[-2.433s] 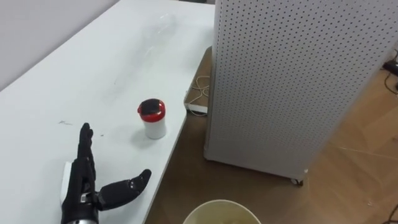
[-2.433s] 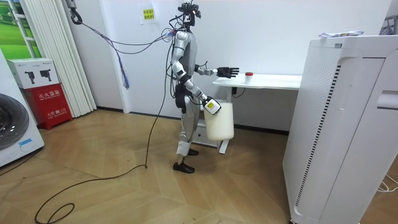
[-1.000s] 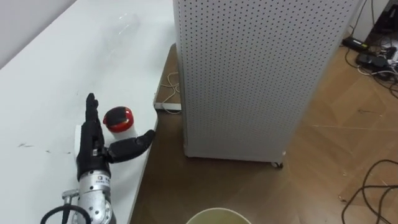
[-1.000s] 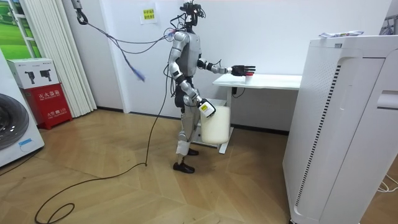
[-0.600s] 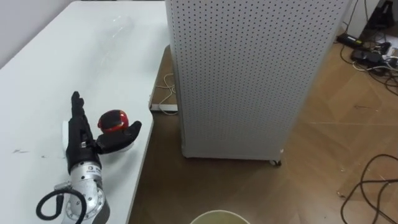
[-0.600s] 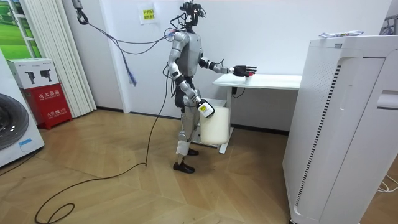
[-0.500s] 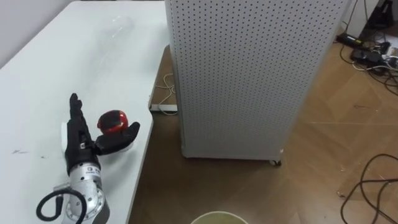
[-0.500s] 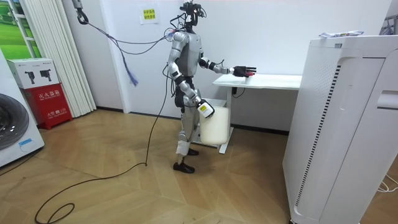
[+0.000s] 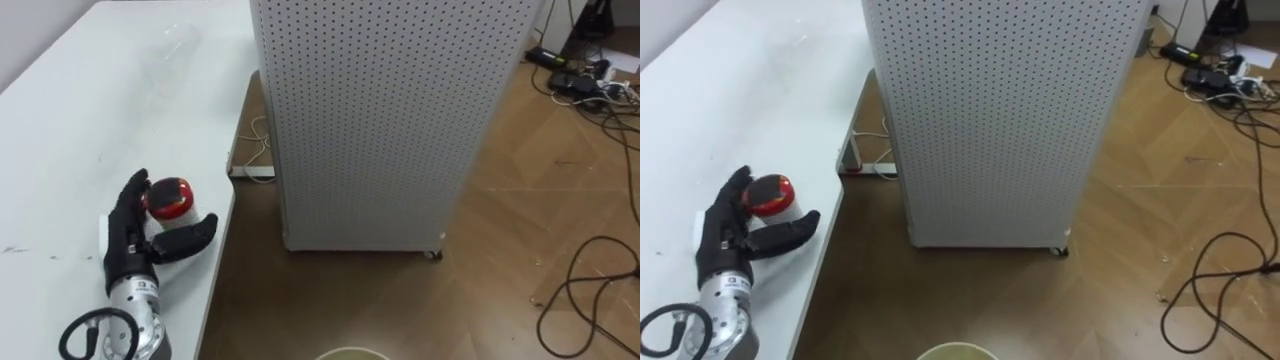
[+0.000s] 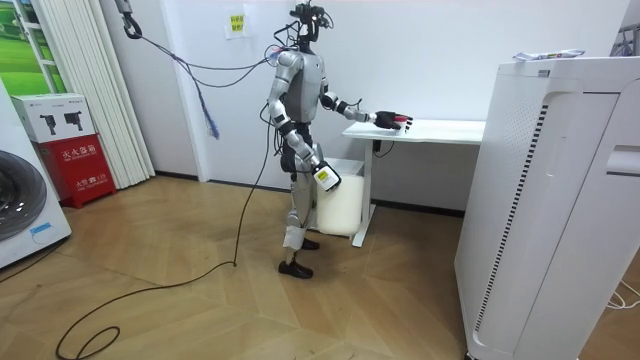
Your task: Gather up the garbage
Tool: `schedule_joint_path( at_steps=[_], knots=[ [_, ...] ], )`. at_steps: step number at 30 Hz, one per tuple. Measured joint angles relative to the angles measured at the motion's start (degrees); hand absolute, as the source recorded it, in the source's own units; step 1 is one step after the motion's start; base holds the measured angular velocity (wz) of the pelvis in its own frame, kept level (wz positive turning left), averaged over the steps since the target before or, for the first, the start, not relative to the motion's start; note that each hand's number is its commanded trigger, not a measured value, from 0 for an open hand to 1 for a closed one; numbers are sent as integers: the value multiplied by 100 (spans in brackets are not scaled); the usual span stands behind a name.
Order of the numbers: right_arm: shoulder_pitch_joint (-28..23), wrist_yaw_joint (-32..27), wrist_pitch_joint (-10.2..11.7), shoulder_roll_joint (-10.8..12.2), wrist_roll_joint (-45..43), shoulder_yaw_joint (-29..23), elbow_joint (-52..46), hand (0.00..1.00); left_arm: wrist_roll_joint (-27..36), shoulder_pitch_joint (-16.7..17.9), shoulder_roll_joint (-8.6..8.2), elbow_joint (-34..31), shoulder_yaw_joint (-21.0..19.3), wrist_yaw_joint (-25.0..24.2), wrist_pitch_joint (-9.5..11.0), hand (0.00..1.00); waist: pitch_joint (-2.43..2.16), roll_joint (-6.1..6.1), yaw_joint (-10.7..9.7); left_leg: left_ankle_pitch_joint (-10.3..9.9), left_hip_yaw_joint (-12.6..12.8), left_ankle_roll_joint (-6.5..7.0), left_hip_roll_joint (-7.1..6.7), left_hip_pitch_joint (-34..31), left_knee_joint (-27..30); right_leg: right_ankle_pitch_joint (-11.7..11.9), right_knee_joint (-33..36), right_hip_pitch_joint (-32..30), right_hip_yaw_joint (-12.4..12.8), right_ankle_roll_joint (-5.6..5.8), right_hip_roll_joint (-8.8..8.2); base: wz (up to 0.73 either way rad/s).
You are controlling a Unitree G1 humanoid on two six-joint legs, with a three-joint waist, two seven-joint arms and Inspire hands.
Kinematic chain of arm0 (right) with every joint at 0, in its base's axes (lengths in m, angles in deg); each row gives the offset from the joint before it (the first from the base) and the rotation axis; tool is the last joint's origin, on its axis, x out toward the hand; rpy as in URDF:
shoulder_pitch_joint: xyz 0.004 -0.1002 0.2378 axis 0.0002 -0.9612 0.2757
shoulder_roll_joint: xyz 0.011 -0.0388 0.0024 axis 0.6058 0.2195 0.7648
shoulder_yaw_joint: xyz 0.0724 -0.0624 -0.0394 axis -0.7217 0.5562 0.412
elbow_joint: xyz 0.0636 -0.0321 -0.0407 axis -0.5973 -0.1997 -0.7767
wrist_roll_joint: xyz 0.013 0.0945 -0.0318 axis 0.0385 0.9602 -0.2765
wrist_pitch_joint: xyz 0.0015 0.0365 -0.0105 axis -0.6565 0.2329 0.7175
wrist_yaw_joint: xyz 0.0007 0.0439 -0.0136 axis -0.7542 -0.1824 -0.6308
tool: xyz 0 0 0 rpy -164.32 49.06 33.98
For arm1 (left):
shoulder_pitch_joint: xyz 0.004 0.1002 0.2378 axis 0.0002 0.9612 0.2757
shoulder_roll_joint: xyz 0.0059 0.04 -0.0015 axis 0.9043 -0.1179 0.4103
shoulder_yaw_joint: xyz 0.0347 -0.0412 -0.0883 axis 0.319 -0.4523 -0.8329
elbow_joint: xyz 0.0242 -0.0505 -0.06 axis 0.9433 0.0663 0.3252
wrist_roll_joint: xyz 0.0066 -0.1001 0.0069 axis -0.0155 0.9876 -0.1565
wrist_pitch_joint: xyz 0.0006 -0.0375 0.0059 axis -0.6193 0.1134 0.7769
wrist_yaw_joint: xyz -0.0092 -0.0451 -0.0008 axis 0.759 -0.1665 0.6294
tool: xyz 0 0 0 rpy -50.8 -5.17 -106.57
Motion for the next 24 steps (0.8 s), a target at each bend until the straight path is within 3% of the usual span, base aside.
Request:
schedule_joint_path(
  at_steps=[6,24],
  knots=[
    [8,14,-62,0,3,91,1,100,97,-111,71,195,4,-80,-10,100,3,-5,18,0,6,0,-9,-10,-12,3,-6,-7,-3,4,2,0],
    [228,-105,-59,10,76,256,69,100,456,-151,67,230,48,-320,-9,100,5,-5,-68,0,7,0,-8,-59,-6,3,-15,-27,-70,6,-1,0]
  ],
)
